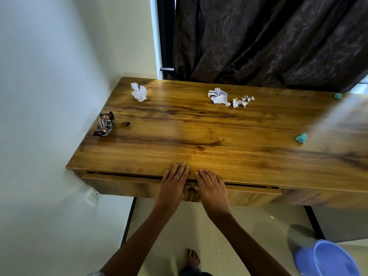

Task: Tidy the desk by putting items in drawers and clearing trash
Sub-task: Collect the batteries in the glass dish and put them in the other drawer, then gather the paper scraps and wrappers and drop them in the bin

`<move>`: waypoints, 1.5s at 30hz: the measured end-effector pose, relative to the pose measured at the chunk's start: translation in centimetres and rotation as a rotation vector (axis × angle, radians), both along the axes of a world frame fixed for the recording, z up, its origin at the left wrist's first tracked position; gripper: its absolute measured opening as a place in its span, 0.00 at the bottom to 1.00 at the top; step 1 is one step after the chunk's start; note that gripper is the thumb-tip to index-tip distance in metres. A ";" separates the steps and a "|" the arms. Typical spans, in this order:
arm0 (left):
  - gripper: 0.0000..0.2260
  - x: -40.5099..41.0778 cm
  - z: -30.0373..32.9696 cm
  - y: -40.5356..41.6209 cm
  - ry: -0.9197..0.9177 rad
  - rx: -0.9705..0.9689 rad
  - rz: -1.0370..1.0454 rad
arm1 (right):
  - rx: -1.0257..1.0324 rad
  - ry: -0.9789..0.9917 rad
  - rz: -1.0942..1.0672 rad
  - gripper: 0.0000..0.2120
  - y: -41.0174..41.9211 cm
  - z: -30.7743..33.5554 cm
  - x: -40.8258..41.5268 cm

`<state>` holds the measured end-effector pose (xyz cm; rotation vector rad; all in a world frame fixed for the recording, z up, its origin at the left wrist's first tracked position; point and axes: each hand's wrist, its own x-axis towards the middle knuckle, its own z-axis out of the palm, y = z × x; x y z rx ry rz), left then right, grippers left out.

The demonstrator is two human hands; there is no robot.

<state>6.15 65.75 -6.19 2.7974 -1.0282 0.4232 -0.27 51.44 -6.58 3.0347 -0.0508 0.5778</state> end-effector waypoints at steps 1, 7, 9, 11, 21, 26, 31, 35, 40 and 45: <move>0.31 0.1 -0.2 -0.1 -0.015 -0.008 -0.005 | 0.002 -0.012 0.013 0.17 -0.1 -0.2 0.1; 0.21 0.4 -0.4 -0.2 -0.105 -0.002 -0.039 | 0.032 -0.086 0.035 0.15 -0.1 -0.2 0.5; 0.26 0.3 -0.2 -0.5 -0.068 0.023 -0.015 | 0.060 -0.090 0.023 0.16 0.0 -0.1 0.8; 0.28 0.3 0.0 -0.7 -0.058 0.009 -0.004 | 0.059 -0.107 0.026 0.12 0.1 -0.1 1.0; 0.18 0.1 -0.6 -0.8 -0.088 -0.068 -0.004 | 0.115 0.017 -0.031 0.12 0.7 1.2 0.7; 0.21 -0.4 -0.3 -0.3 0.086 -0.097 0.012 | 0.134 0.092 -0.061 0.13 0.8 2.3 0.7; 0.17 -0.4 0.3 0.2 0.138 -0.288 0.049 | 0.226 0.115 -0.056 0.16 0.8 3.3 0.8; 0.15 1.1 0.3 1.2 0.077 -0.396 0.188 | 0.308 0.092 -0.022 0.13 0.5 3.5 2.5; 0.17 4.2 1.3 3.0 0.045 -0.435 0.422 | 0.374 0.150 0.106 0.13 1.4 4.2 6.1; 0.28 8.7 3.7 5.2 0.106 -0.410 0.678 | 0.411 0.256 0.187 0.13 3.1 5.2 10.1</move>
